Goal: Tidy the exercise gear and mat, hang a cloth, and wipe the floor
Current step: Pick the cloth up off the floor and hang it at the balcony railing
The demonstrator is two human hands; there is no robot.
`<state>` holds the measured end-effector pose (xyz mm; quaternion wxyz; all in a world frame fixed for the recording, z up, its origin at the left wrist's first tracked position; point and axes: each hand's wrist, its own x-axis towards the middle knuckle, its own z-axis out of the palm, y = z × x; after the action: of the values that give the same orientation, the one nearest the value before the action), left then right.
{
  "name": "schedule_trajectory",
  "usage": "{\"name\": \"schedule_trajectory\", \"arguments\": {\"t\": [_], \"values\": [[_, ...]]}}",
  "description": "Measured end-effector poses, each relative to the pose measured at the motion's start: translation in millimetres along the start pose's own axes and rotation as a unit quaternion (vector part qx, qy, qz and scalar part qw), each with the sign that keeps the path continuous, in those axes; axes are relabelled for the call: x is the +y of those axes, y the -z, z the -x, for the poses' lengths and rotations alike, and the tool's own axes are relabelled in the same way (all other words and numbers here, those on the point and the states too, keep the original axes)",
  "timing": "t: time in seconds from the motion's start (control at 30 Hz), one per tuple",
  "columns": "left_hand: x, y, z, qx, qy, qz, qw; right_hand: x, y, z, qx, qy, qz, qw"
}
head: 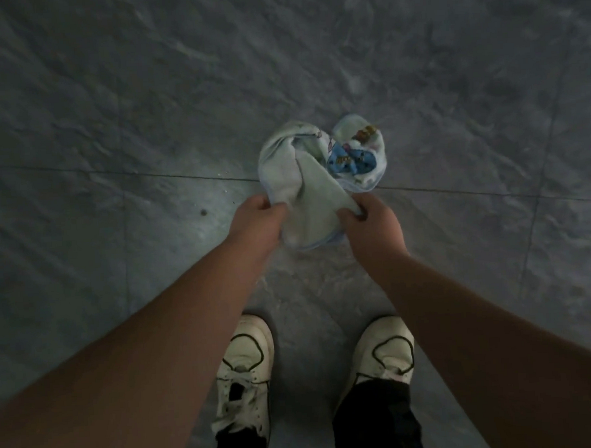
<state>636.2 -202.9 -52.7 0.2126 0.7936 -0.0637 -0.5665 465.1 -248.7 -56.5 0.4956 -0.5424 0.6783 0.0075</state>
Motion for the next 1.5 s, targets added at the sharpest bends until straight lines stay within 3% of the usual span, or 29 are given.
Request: {"name": "schedule_trajectory", "arguments": {"t": [0.1,0.27,0.37,0.5,0.73,0.87,0.97,1.07,1.23,1.5], "values": [[33,21,48,-0.019,-0.022,0.08,0.996,-30,34,38,0.009,0.009,-0.072,0.997],[116,60,151,-0.076,-0.08,0.113,0.987,-110,118,112,0.053,0.024,-0.161,0.985],[184,90,233,-0.123,-0.115,0.114,0.979,-180,186,164,0.093,0.073,-0.156,0.981],[279,131,374,-0.116,-0.163,0.143,0.969,-283,285,257,0.132,0.121,-0.134,0.975],[409,202,615,-0.205,-0.335,0.047,0.918,-426,430,454,0.186,0.196,-0.062,0.961],[451,239,713,-0.16,-0.489,-0.102,0.851,-476,488,554,0.212,0.225,-0.13,0.942],[477,253,772,-0.097,-0.564,-0.148,0.806,-494,520,617,0.187,0.252,-0.173,0.934],[499,257,822,-0.064,-0.617,-0.144,0.771,-496,546,665,0.235,0.28,-0.098,0.926],[519,242,883,-0.097,-0.645,-0.112,0.749,-479,584,717,0.357,0.262,-0.052,0.895],[519,171,929,-0.114,-0.687,-0.176,0.696,-390,638,780,0.496,0.182,-0.064,0.847]]}}
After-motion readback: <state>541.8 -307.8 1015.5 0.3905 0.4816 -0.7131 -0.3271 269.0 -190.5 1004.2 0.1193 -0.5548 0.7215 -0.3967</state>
